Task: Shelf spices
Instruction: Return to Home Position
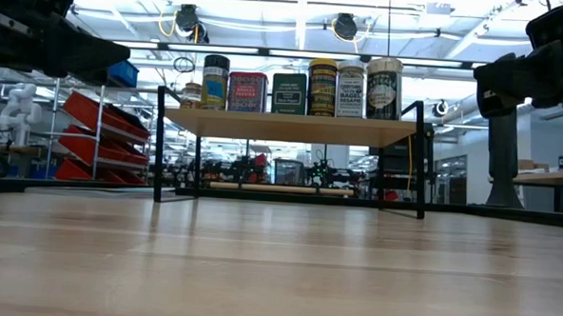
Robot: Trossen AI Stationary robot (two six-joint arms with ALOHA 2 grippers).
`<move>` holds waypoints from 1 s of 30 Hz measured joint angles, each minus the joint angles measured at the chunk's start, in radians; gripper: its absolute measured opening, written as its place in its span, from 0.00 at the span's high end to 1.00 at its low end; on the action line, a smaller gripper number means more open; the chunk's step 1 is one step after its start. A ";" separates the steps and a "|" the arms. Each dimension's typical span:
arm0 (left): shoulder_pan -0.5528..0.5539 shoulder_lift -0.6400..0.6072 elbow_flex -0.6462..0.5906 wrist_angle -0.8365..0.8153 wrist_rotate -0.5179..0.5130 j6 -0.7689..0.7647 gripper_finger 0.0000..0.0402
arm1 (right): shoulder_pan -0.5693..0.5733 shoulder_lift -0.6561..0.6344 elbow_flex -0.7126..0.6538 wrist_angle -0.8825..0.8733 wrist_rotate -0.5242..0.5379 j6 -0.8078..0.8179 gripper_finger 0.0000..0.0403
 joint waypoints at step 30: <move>0.000 0.000 0.000 0.000 -0.004 -0.002 1.00 | -0.027 -0.040 0.000 0.007 -0.025 -0.046 1.00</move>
